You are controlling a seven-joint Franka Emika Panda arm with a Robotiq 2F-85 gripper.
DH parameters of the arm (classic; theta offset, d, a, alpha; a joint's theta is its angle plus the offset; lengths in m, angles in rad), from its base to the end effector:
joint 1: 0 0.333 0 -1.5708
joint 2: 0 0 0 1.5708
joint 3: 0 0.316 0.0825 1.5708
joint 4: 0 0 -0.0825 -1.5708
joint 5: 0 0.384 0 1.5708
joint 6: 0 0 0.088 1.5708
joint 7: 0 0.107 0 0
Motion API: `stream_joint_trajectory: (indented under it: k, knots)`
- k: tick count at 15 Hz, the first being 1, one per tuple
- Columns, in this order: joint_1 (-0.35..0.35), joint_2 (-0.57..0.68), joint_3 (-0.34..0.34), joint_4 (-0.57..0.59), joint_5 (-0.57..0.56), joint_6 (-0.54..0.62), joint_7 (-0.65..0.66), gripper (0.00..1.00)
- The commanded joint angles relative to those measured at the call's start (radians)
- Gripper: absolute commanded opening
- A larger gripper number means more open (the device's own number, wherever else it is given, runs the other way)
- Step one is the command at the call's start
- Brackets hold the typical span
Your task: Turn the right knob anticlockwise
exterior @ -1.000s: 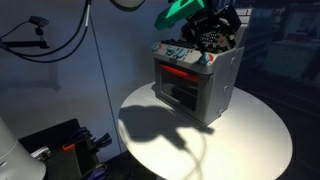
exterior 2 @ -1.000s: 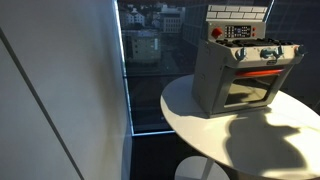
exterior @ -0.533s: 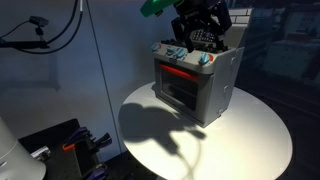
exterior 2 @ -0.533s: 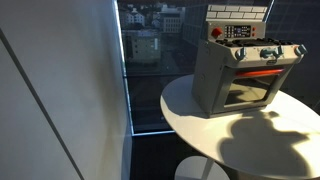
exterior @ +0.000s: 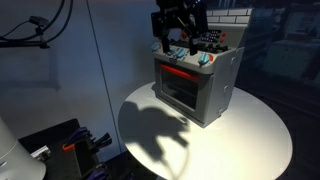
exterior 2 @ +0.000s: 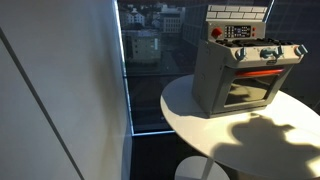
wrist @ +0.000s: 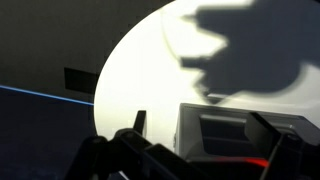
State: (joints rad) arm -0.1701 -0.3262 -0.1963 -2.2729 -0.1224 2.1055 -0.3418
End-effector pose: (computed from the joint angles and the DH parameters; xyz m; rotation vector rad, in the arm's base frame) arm 0.4342 -0.1789 0.4997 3.0375 0.0531 0.1960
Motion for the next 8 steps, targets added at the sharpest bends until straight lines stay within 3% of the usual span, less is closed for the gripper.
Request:
stream_joint_trajectory:
  k: [1,8]
  knots:
    - [0.012,-0.036,-0.011,0.031,0.024,-0.162,-0.006,1.0]
    - [0.013,-0.069,-0.016,0.063,0.057,-0.389,0.016,1.0]
